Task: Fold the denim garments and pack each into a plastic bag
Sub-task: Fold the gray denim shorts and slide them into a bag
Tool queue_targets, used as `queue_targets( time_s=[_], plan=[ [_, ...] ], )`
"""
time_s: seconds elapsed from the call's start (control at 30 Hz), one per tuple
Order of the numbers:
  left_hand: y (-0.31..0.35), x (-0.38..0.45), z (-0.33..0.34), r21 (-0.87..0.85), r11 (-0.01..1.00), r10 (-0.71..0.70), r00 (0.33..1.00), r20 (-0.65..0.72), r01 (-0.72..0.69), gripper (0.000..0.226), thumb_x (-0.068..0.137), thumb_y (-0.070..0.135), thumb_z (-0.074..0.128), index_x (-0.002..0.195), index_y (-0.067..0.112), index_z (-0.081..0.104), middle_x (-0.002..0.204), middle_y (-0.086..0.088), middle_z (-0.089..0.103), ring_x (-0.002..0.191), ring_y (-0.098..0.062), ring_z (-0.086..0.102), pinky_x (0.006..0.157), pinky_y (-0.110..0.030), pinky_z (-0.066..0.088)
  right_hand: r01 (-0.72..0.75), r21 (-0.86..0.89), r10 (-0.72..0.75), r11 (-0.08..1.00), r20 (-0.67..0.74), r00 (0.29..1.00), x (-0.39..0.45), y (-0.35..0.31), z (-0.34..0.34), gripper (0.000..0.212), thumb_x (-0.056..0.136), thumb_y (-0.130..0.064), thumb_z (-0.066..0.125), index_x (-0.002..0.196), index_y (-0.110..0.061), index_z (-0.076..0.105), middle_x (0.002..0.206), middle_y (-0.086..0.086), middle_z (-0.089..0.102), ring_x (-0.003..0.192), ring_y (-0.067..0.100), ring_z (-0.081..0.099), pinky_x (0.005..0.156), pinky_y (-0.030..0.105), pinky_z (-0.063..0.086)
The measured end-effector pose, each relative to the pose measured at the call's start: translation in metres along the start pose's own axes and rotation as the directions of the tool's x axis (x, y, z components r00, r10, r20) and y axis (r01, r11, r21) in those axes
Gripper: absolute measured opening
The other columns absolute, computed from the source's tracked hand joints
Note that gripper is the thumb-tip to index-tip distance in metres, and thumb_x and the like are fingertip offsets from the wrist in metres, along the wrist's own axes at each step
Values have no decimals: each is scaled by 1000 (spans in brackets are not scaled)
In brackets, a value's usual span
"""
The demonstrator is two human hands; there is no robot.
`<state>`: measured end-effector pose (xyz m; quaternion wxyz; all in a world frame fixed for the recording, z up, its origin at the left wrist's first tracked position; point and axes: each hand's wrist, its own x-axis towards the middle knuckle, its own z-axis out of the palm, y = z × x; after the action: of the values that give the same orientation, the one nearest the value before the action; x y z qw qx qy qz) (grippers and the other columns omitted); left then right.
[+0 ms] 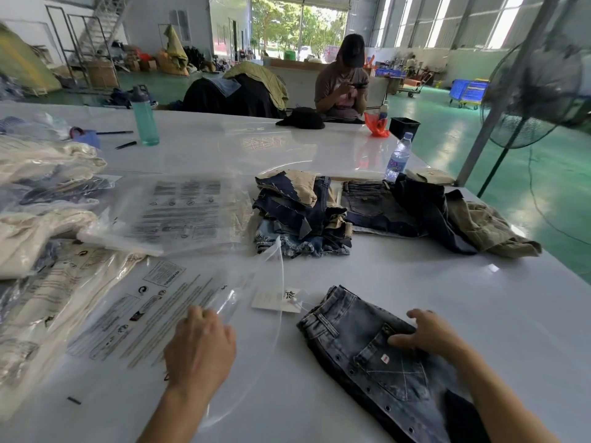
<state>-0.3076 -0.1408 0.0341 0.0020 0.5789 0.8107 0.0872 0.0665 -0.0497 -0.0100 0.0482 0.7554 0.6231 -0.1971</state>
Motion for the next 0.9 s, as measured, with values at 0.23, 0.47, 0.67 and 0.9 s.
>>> queue_targets(
  time_s=[0.23, 0.47, 0.67, 0.9],
  plan=[
    [113, 25, 58, 155, 944, 211, 892, 399, -293, 89, 75, 87, 16, 90, 14, 63, 83, -3, 60, 75, -17, 57, 57, -23, 37, 130, 58, -130, 990, 2, 992, -5, -11, 8, 52, 61, -43, 83, 98, -25, 51, 102, -1, 62, 92, 17, 55, 71, 27, 41],
    [117, 33, 84, 68, 986, 112, 897, 427, -155, 76, 78, 81, 38, 106, 15, 62, 101, -3, 63, 92, -20, 61, 63, -25, 39, 479, -460, -662, 748, -564, 493, -70, -18, 54, 31, 70, -16, 52, 100, -19, 58, 101, 3, 50, 86, 23, 52, 71, 31, 39],
    [118, 28, 77, 60, 987, 104, 885, 454, -146, 72, 82, 76, 39, 111, 15, 62, 110, -4, 65, 99, -21, 63, 67, -26, 39, 334, -398, -414, 854, -134, 900, -104, -26, 63, 91, 74, -76, 34, 134, -10, 54, 146, 7, 44, 133, 25, 44, 98, 57, 41],
    [110, 29, 69, -67, 972, 228, 830, 509, -226, 54, 90, 62, 42, 108, 14, 61, 111, -5, 64, 101, -23, 61, 79, -29, 46, 295, -500, -332, 814, 16, 943, -104, -41, 57, 69, 93, -18, 40, 149, 6, 8, 156, 25, 4, 145, 38, 9, 109, 66, 17]
  ],
)
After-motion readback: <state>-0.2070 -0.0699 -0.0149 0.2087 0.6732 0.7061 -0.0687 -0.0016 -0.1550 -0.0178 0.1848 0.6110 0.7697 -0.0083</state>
